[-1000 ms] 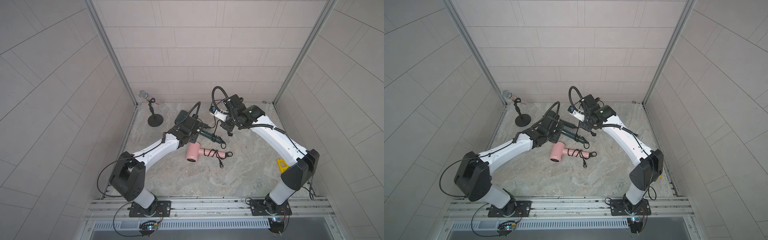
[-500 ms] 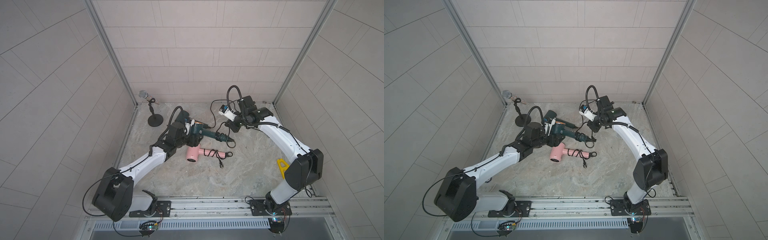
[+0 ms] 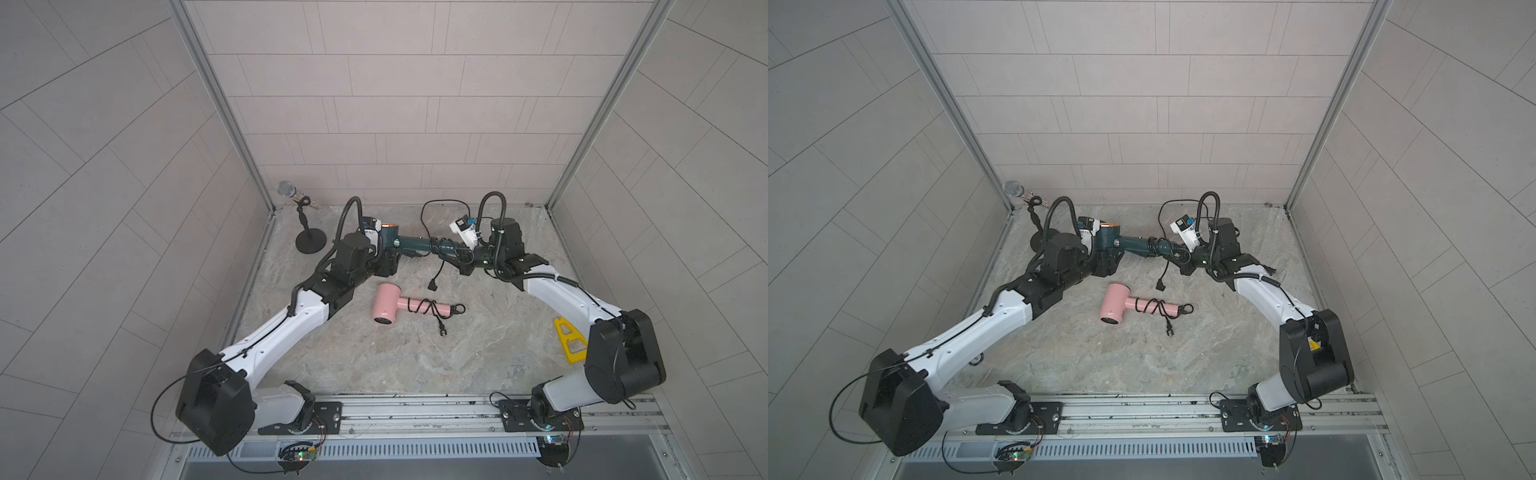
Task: Wrap the cord around the hair dryer
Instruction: Wrap the power cord around the hair dryer.
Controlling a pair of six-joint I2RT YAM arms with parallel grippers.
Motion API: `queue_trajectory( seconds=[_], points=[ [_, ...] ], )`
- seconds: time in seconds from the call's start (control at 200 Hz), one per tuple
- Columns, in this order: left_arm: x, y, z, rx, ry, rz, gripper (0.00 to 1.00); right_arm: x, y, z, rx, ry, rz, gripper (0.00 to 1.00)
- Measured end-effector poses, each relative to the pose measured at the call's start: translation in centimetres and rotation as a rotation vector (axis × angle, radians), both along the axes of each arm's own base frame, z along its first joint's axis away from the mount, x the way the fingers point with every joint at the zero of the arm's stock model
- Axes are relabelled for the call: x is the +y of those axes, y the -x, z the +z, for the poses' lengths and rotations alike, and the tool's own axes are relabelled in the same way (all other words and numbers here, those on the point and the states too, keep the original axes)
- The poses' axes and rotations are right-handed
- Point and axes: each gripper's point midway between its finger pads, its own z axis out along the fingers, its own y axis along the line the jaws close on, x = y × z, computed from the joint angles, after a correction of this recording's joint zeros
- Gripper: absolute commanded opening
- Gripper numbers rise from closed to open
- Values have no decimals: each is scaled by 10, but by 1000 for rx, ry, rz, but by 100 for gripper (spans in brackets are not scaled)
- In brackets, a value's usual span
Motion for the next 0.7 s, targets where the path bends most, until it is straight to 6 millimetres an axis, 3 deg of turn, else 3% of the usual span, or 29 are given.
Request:
queue_trajectory(
  seconds=[0.14,0.35,0.5,0.7],
  points=[
    [8,4,23,-41,-44,88,0,12,6,16,-34,-111,0,0],
    [21,3,22,-21,-39,173,0,27,16,17,-15,-174,10,12],
    [15,8,30,-16,-28,157,0,22,10,20,-28,-177,-13,32],
    [13,20,42,-11,-20,120,0,-1,-3,17,-28,-151,-65,36]
  ],
)
